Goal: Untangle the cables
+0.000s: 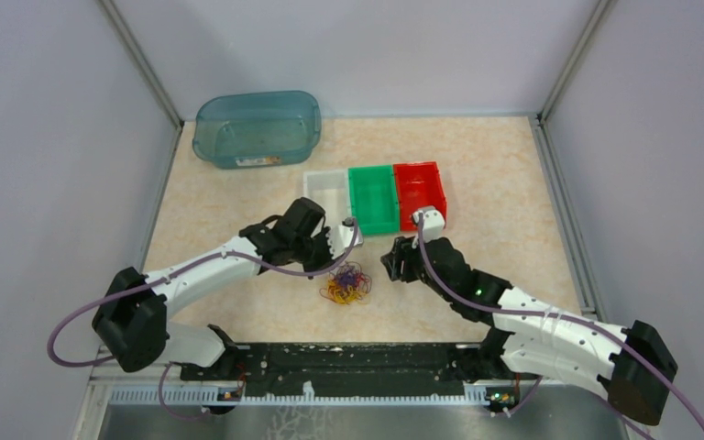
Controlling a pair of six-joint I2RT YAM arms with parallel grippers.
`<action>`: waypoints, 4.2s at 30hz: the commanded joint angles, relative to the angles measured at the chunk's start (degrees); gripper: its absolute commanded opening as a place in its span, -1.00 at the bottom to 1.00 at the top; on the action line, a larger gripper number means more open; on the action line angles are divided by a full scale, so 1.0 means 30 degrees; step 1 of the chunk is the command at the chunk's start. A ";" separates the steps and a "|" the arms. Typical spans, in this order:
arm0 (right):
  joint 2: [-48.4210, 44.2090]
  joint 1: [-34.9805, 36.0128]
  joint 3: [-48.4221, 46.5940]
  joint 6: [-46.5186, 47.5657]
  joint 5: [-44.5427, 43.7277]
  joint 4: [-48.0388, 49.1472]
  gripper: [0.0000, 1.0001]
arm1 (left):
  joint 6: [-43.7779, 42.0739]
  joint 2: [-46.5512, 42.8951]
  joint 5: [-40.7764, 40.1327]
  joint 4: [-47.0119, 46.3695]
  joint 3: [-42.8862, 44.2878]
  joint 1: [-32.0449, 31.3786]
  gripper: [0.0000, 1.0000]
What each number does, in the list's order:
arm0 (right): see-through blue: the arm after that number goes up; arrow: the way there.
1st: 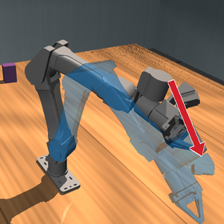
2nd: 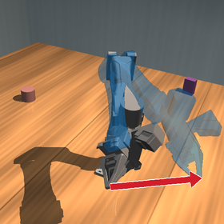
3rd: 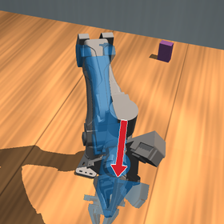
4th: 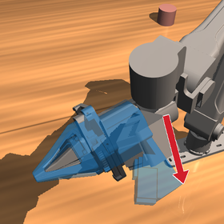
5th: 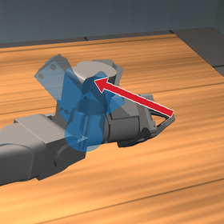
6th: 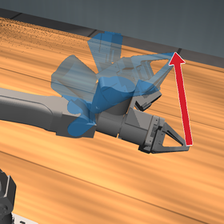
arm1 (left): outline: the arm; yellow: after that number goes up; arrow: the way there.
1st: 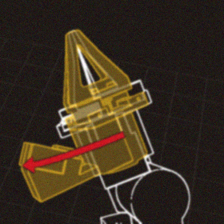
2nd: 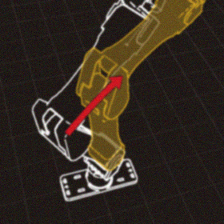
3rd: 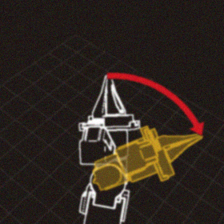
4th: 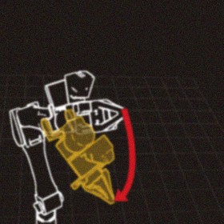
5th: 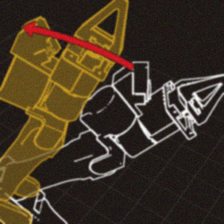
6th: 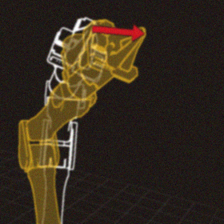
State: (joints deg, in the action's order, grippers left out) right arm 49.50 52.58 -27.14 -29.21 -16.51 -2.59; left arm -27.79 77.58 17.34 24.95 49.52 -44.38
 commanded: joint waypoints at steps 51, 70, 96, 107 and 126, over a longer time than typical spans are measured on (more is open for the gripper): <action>0.8660 0.4181 -0.1685 0.1487 -0.5293 1.5281 0.69 | -0.0832 -0.3670 0.4812 0.9124 1.1142 -0.0895 -1.00; 1.1255 0.4267 -0.0389 -0.1657 -0.6192 1.5649 0.36 | -0.2011 -0.4893 0.2510 0.7576 1.6226 -0.0910 -0.99; 1.1420 0.4293 0.1303 -0.3319 -0.5466 1.5589 0.31 | -0.8305 -0.4387 -0.1607 0.1045 2.0080 -0.0908 -0.99; 0.8312 0.4296 0.1276 -0.2009 -0.6038 1.4147 0.39 | -0.8911 -0.4584 -0.1556 0.0531 1.8722 -0.0873 -1.00; 0.3568 0.3562 -0.1124 0.1179 -0.8414 0.9287 0.47 | -0.7678 -0.4888 -0.5111 -0.1071 1.0714 -0.0880 -1.00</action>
State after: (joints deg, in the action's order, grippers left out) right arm 62.54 64.49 -26.26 -27.86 -39.64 28.91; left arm -52.88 61.89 8.01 25.17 83.85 -46.81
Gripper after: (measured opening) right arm 0.733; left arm 0.009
